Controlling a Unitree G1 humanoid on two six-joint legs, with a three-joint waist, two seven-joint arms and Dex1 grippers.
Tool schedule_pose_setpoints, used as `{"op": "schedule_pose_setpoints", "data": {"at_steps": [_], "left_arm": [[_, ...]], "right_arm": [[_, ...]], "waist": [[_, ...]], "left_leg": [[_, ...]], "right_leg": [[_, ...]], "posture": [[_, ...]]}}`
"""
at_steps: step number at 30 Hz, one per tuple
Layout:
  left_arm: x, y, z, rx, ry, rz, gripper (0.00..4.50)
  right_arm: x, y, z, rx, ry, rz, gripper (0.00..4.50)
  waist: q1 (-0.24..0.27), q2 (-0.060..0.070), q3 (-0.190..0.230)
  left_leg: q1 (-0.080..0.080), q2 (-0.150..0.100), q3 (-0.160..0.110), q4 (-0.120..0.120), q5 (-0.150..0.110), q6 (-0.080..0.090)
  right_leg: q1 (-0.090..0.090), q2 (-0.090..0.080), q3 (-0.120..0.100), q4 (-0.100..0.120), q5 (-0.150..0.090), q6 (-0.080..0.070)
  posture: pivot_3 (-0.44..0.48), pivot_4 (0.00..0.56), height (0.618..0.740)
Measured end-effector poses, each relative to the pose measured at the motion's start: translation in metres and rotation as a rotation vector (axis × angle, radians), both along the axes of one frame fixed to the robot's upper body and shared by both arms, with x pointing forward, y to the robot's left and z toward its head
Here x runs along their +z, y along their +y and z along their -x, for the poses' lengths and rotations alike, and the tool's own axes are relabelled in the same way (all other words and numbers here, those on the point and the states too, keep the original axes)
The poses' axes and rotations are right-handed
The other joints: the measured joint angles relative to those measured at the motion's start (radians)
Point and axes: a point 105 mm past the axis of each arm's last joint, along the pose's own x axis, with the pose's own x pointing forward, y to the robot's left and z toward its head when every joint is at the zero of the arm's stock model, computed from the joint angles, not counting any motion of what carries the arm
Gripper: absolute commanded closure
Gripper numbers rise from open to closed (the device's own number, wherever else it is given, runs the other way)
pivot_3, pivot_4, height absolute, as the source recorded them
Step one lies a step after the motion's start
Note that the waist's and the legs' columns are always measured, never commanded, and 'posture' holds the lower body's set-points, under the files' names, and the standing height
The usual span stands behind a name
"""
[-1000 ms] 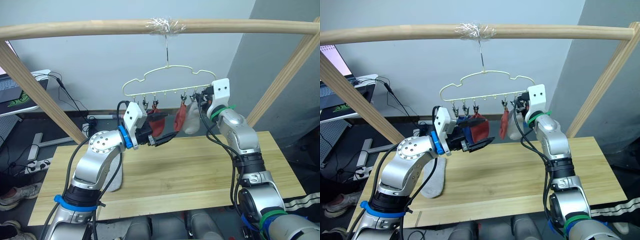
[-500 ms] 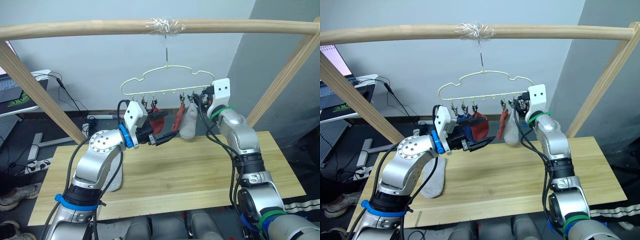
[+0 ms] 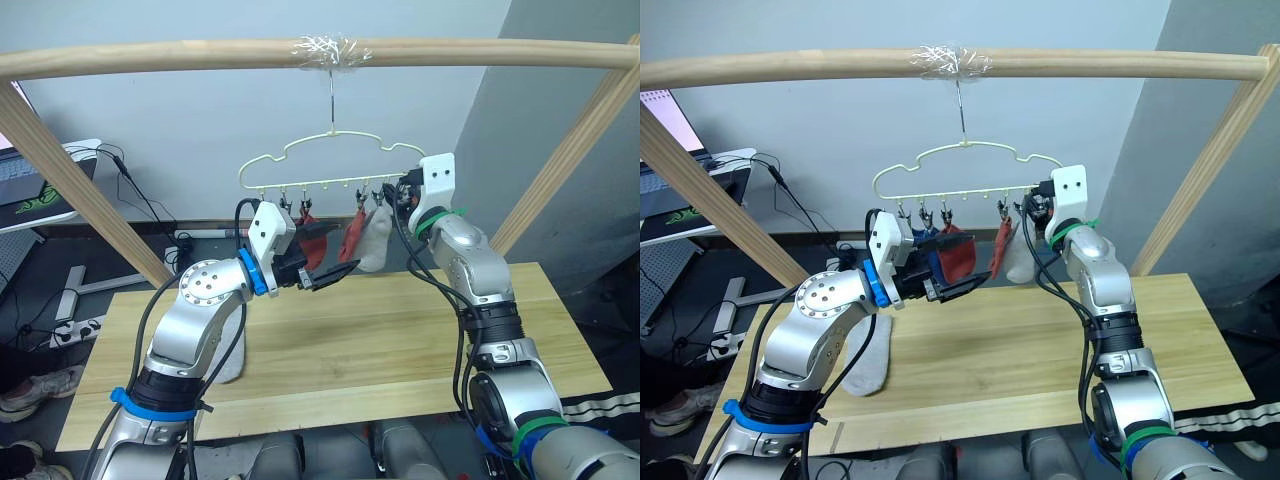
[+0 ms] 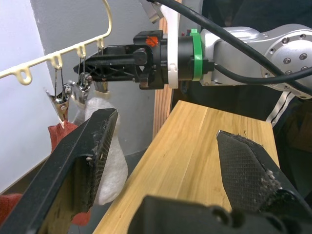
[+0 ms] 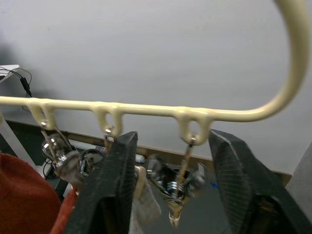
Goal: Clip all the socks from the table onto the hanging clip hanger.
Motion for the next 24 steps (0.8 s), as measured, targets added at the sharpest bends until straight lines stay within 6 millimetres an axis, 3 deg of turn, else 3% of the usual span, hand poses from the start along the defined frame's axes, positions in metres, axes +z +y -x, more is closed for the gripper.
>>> {"op": "schedule_pose_setpoints", "data": {"at_steps": [24], "left_arm": [[0.0062, -0.0076, -0.0027, 0.006, -0.019, 0.012, 0.79]], "right_arm": [[-0.0019, -0.0020, -0.0010, -0.038, 0.005, -0.013, 2.02]], "waist": [[0.000, 0.000, 0.000]], "left_leg": [[0.000, 0.000, 0.000, 0.000, 0.000, 0.000]], "right_leg": [[0.000, 0.000, 0.000, 0.000, 0.000, 0.000]], "posture": [[-0.024, 0.144, 0.737]]}}
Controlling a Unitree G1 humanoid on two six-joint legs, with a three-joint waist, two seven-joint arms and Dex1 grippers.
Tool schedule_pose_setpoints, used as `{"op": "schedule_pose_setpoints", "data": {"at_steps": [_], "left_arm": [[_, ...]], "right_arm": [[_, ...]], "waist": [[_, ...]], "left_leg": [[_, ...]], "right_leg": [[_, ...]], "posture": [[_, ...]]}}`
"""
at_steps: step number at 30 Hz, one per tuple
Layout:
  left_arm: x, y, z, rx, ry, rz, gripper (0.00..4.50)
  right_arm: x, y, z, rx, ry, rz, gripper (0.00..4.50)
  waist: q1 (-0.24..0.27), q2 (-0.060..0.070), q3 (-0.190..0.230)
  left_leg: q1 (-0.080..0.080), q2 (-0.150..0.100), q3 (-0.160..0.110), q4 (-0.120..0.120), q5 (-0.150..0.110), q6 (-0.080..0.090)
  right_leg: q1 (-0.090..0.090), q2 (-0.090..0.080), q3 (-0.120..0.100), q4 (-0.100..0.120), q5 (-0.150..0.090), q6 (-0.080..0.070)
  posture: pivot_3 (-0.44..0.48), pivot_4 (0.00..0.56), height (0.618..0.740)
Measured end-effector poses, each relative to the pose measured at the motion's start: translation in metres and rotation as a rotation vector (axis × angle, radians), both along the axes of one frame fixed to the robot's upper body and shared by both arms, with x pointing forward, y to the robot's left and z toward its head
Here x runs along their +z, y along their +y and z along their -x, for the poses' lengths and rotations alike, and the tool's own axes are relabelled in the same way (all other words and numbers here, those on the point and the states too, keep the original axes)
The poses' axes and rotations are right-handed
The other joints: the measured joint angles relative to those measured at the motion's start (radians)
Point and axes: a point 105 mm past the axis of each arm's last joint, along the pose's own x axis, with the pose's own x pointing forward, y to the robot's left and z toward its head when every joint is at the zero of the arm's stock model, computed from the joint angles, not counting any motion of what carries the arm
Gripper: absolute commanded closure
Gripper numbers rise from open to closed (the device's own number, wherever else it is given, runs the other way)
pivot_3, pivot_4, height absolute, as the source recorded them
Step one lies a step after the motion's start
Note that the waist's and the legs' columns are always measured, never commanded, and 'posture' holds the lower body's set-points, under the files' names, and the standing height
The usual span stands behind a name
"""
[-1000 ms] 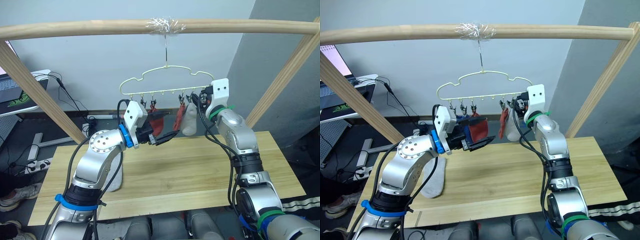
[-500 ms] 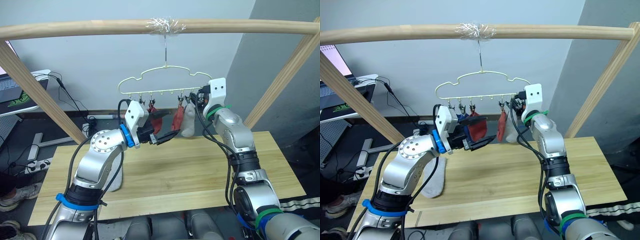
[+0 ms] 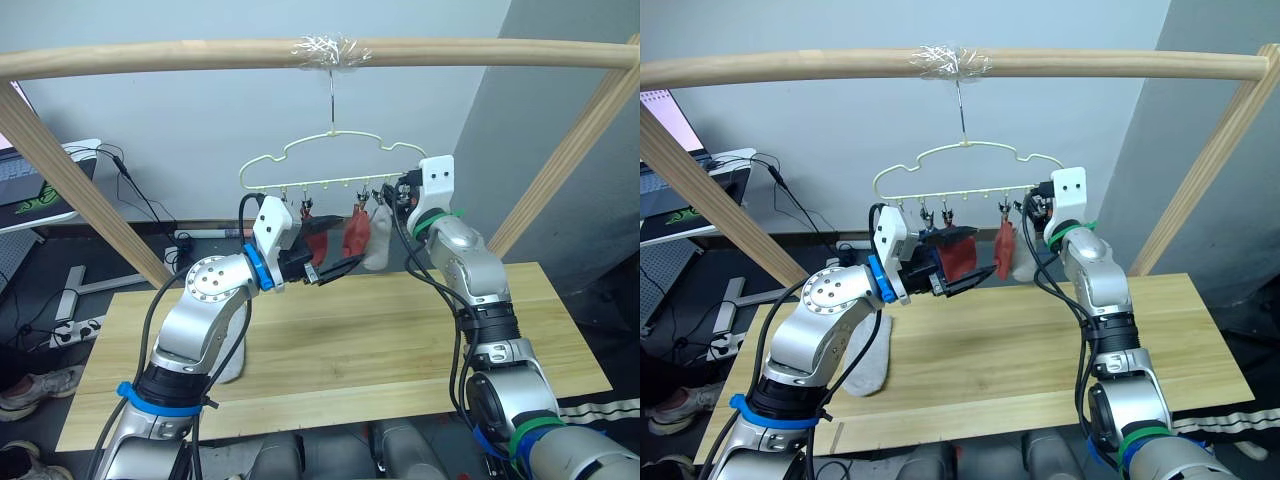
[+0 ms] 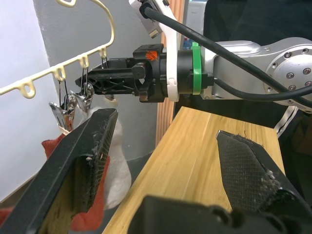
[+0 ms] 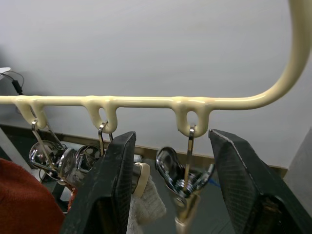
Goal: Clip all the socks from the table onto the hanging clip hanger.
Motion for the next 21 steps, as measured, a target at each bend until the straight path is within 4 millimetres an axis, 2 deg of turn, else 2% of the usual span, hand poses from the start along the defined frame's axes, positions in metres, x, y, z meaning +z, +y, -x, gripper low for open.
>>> {"op": "schedule_pose_setpoints", "data": {"at_steps": [21], "left_arm": [[0.0018, -0.0011, -0.0007, 0.000, -0.010, -0.008, 0.79]], "right_arm": [[-0.0005, 0.0014, 0.0026, -0.035, -0.003, -0.039, 2.02]], "waist": [[0.000, 0.000, 0.000]], "left_leg": [[0.000, 0.000, 0.000, 0.000, 0.000, 0.000]], "right_leg": [[0.000, 0.000, 0.000, 0.000, 0.000, 0.000]], "posture": [[-0.022, 0.140, 0.737]]}}
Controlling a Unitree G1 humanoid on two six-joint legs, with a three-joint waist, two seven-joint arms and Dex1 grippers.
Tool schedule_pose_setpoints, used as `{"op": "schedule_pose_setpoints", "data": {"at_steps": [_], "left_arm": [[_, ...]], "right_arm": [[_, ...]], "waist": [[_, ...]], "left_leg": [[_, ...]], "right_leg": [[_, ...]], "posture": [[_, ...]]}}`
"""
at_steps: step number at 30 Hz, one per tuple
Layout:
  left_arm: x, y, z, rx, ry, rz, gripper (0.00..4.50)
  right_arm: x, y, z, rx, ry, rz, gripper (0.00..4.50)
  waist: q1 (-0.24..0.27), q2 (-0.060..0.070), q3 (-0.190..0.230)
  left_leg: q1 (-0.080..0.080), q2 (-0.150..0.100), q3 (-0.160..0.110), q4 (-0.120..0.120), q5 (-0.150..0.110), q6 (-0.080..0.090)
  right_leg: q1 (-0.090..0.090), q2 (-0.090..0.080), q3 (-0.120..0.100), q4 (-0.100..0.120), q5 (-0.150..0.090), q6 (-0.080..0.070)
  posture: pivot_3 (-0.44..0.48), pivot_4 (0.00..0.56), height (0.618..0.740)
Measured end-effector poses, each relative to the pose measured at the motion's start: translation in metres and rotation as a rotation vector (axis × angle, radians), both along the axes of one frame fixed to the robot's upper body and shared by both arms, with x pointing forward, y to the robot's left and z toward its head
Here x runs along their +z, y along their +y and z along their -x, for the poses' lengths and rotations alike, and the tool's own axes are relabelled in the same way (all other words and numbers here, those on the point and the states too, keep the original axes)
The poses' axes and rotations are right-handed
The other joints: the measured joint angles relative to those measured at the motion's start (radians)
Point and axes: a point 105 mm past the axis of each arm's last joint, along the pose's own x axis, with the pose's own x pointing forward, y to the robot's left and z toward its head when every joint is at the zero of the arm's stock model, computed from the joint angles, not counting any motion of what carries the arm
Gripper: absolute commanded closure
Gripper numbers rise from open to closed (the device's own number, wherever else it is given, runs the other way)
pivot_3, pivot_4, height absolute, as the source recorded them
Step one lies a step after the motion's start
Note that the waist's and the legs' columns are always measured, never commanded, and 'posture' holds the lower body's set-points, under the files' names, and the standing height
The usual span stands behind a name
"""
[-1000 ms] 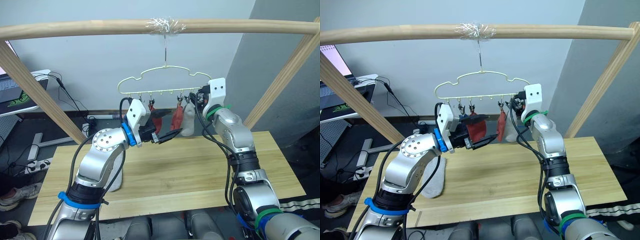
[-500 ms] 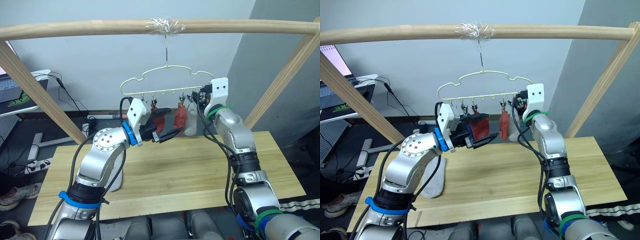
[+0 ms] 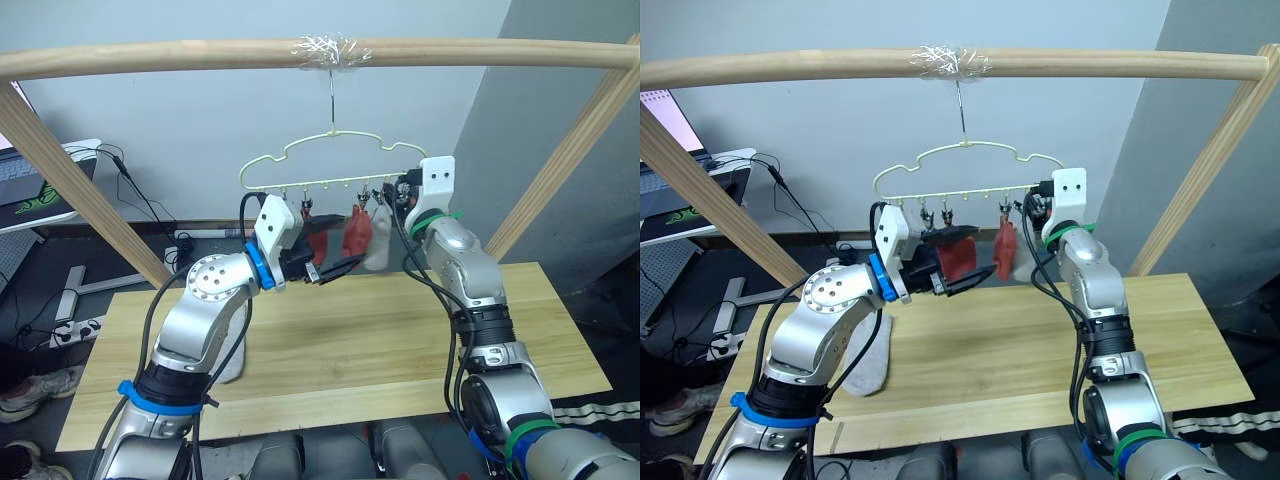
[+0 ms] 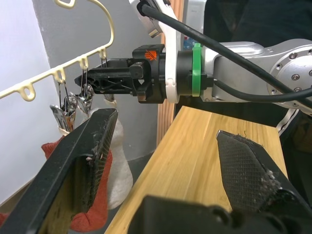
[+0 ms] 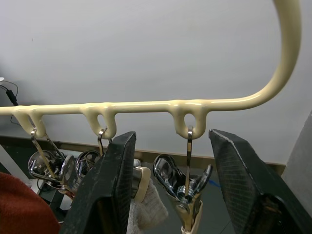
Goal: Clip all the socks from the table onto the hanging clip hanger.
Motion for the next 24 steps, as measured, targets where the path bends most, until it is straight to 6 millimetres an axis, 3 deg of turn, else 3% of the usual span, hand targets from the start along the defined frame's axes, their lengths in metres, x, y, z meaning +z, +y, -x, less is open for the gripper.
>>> {"op": "schedule_pose_setpoints", "data": {"at_steps": [9, 24], "left_arm": [[0.000, -0.001, 0.001, -0.012, -0.003, -0.003, 0.79], [-0.001, 0.002, 0.005, -0.041, -0.008, -0.043, 0.79]], "right_arm": [[-0.006, -0.010, 0.013, -0.004, -0.001, 0.020, 2.02], [-0.007, -0.015, 0.029, 0.006, 0.003, 0.060, 2.02]], "waist": [[-0.001, 0.000, 0.000], [-0.001, 0.002, 0.011]], "left_leg": [[0.000, 0.000, 0.000, 0.000, 0.000, 0.000], [0.000, 0.000, 0.000, 0.000, 0.000, 0.000]], "right_leg": [[0.000, 0.000, 0.000, 0.000, 0.000, 0.001], [0.000, 0.000, 0.000, 0.000, -0.001, 0.001]], "posture": [[-0.034, 0.145, 0.737], [-0.038, 0.205, 0.737]]}}
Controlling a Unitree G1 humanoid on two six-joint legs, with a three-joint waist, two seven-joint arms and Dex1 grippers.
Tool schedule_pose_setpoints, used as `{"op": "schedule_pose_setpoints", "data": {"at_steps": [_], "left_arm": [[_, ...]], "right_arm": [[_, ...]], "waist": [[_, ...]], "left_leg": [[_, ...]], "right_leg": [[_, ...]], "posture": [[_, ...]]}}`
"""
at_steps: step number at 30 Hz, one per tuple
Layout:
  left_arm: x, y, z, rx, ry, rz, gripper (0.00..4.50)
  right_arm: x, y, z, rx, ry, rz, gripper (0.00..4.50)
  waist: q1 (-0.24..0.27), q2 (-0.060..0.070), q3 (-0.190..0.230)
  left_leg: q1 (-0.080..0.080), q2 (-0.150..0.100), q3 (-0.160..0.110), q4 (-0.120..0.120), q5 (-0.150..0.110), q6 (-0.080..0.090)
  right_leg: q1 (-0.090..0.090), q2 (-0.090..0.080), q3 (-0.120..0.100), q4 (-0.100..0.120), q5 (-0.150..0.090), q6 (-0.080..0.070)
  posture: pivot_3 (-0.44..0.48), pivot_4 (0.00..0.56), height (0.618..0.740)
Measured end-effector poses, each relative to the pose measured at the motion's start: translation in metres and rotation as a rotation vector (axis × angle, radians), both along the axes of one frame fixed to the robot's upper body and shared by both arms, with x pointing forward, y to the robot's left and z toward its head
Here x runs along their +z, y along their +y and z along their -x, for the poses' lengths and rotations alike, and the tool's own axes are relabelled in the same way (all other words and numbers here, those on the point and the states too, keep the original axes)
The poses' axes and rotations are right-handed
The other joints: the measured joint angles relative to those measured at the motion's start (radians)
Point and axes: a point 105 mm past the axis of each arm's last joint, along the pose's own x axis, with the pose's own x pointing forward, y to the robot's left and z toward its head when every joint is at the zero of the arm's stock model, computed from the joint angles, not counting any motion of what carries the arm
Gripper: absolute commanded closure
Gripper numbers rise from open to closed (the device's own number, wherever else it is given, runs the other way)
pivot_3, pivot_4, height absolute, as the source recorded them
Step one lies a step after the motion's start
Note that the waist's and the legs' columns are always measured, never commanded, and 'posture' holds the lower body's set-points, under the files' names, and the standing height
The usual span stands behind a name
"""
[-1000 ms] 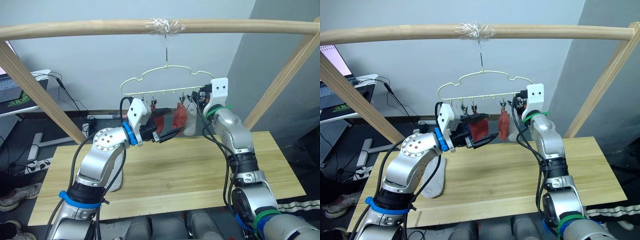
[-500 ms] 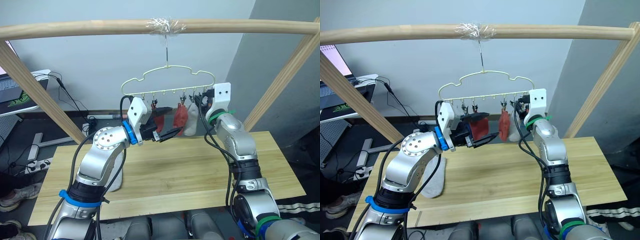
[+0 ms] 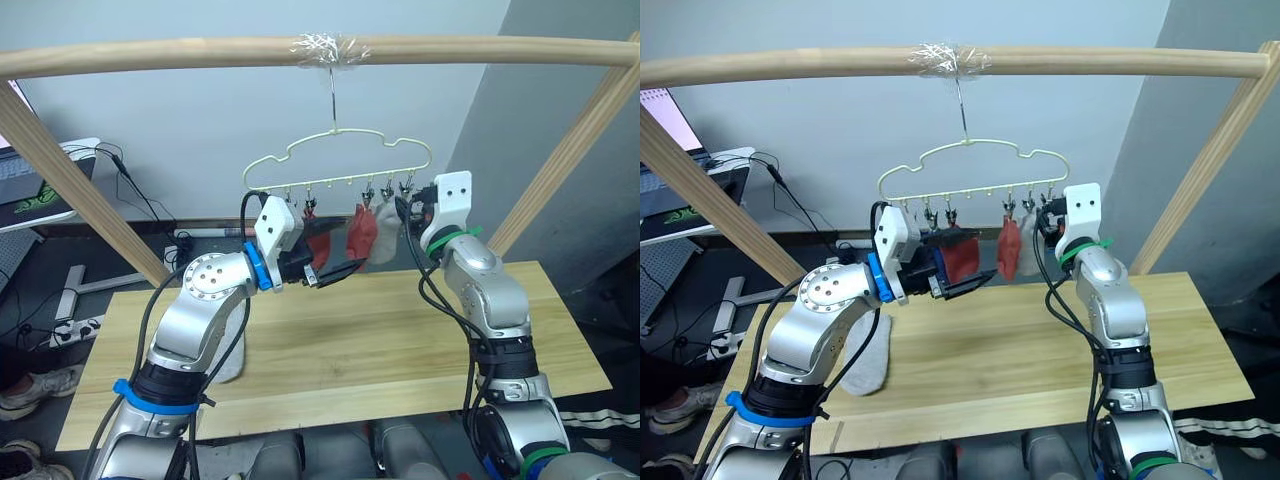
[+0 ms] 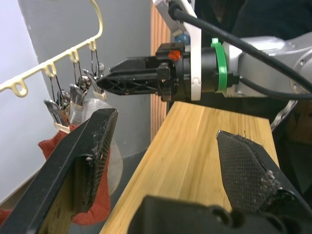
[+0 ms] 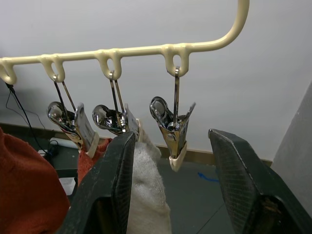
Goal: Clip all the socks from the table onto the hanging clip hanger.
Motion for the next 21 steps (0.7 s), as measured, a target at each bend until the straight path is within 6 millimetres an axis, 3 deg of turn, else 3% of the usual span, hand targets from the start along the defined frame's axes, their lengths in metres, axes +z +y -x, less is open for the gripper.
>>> {"op": "schedule_pose_setpoints", "data": {"at_steps": [19, 21], "left_arm": [[0.000, 0.001, 0.001, -0.011, 0.002, -0.014, 0.79], [0.000, 0.001, 0.002, -0.011, 0.002, -0.014, 0.79]], "right_arm": [[0.007, 0.003, -0.013, -0.030, -0.024, 0.006, 2.02], [0.008, 0.002, -0.013, -0.040, -0.025, 0.009, 2.41]], "waist": [[0.001, 0.000, 0.030], [0.001, 0.000, 0.030]], "left_leg": [[-0.002, 0.000, 0.000, -0.001, 0.000, 0.000], [-0.002, 0.000, 0.000, -0.001, 0.000, 0.000]], "right_leg": [[-0.001, 0.000, 0.000, -0.001, 0.000, 0.000], [-0.001, 0.000, 0.000, -0.001, 0.000, 0.000]], "posture": [[-0.034, 0.228, 0.737], [-0.036, 0.229, 0.737]]}}
